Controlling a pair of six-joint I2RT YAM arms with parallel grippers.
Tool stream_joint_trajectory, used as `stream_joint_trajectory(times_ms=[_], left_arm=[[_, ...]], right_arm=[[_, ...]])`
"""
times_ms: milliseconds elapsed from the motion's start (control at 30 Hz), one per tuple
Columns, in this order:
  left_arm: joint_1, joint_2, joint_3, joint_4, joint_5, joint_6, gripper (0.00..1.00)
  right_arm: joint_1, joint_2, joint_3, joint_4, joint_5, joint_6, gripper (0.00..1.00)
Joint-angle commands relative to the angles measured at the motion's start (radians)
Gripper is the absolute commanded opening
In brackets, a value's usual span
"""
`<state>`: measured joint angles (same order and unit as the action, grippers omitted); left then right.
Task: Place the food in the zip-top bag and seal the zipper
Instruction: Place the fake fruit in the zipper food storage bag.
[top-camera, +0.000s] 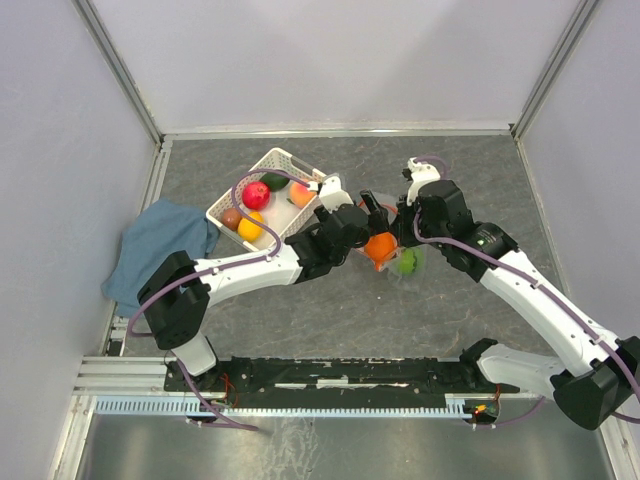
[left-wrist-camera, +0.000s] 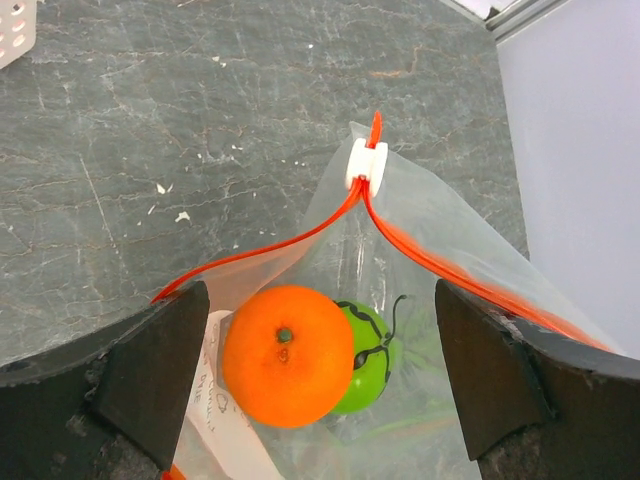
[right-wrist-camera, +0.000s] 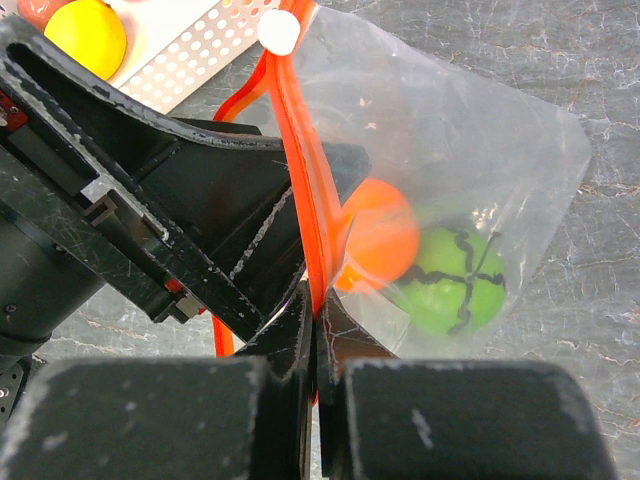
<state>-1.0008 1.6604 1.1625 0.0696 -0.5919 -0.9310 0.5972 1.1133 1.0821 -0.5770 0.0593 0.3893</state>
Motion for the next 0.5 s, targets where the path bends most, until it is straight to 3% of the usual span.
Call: stream_joint_trajectory(times_ms=[0, 467], left_arm=[[-0.004, -0.032, 0.039, -0.027, 0.012, -0.025, 1.00], [-0.004, -0.268, 0.053, -0.392, 0.184, 0.087, 0.98]], right_arm=[[0.001, -0.002, 0.002, 0.074, -0.013, 0.015, 0.02], [0.001, 0.016, 0.013, 0.074, 0.010, 0.007, 0.01]])
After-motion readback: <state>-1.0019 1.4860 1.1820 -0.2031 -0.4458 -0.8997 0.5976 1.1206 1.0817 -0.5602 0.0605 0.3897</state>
